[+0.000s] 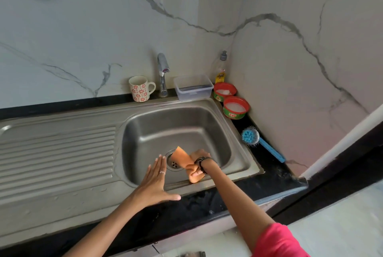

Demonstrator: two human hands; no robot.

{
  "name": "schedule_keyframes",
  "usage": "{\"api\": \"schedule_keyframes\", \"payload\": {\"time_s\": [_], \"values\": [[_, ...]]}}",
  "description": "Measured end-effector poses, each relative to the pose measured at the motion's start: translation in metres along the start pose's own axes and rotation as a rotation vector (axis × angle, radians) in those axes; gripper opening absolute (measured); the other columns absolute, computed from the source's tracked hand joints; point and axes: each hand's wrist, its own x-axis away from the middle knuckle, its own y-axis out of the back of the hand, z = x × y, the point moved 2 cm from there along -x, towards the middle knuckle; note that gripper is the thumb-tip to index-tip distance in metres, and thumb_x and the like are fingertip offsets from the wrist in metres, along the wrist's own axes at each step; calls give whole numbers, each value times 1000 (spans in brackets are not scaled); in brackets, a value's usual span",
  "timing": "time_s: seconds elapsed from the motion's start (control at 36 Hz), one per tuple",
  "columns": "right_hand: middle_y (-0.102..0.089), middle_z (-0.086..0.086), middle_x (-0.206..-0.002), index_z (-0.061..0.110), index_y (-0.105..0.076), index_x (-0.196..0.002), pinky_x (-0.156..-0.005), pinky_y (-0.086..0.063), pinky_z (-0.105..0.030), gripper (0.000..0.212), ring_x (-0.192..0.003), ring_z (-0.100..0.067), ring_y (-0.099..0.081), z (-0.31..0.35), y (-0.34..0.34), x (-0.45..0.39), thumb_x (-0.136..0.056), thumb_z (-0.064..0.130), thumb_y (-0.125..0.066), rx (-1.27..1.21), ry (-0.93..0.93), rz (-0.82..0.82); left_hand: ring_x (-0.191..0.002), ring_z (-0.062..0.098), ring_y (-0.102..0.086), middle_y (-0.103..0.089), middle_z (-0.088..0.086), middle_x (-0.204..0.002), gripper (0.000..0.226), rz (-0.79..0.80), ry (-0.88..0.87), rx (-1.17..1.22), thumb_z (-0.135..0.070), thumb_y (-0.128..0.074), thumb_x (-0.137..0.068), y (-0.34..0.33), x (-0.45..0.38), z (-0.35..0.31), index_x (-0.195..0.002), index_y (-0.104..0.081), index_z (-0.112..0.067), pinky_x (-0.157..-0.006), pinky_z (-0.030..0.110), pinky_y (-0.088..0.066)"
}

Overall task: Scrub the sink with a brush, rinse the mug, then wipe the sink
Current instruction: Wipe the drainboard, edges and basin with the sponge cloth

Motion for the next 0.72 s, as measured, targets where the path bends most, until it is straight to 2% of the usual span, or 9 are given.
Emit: {"api": "schedule_keyframes", "payload": {"time_s": [0.06,0.11,0.17,0.22,0.36,0.44,0.53,0.64,0.72], "values": [[-62,-16,-119,0,-59,-118,-90,-45,-35,44,-112,-31,-57,4,13,-3,-97,32,-39,-34,68,-119,-128,12,38,40,7,-145,124,-7,16,9,-61,-60,-77,3,1,4,-138,34,-7,-108,29,20],[-63,-18,-116,4,-58,-121,-91,-47,-38,44,-108,-34,-59,7,28,-4,-96,34,-39,-61,137,-165,-128,13,39,41,7,-144,125,-3,29,19,-61,-61,-76,5,2,8,-137,35,-8,-109,30,20],[-66,-18,-111,11,-61,-120,-90,-51,-43,35,-104,-35,-62,7,43,-9,-94,24,-42,-80,237,-182,-129,14,39,42,7,-143,125,9,38,30,-61,-61,-76,5,2,10,-135,37,-9,-110,31,19],[-64,-15,-116,18,-60,-123,-91,-49,-43,35,-108,-34,-60,8,59,-9,-94,14,-41,-34,346,-210,-130,15,39,43,7,-143,125,18,41,33,-61,-61,-76,5,1,12,-133,38,-10,-111,31,19],[-53,-11,-130,24,-46,-137,-100,-39,-34,47,-120,-28,-49,2,74,-1,-95,5,-38,365,634,-155,-130,15,39,45,4,-138,125,38,21,40,-63,-60,-76,4,-1,10,-136,36,-8,-109,30,20],[-51,-1,-135,34,-46,-136,-102,-40,-42,50,-124,-25,-46,-15,66,-1,-95,8,-35,642,662,-115,-129,15,39,45,2,-136,126,54,13,32,-63,-60,-76,1,-2,9,-138,34,-8,-109,31,21],[-49,4,-137,32,-47,-135,-103,-40,-38,59,-128,-20,-42,-37,61,0,-89,-3,-35,830,680,-116,-130,17,39,46,2,-136,126,69,15,41,-63,-60,-75,-1,-1,8,-137,34,-9,-110,32,20],[-54,1,-133,24,-56,-129,-110,-30,-27,51,-129,-18,-42,-64,69,-1,-88,-4,-44,714,777,-57,-130,17,39,47,2,-136,126,78,19,62,-63,-61,-75,-3,1,9,-136,35,-9,-111,32,20],[-54,0,-130,21,-61,-123,-112,-27,-27,41,-127,-16,-41,-82,67,0,-90,0,-49,548,783,68,-128,16,40,47,1,-133,126,80,25,70,-63,-62,-75,-5,5,12,-135,36,-10,-109,30,21]]}}
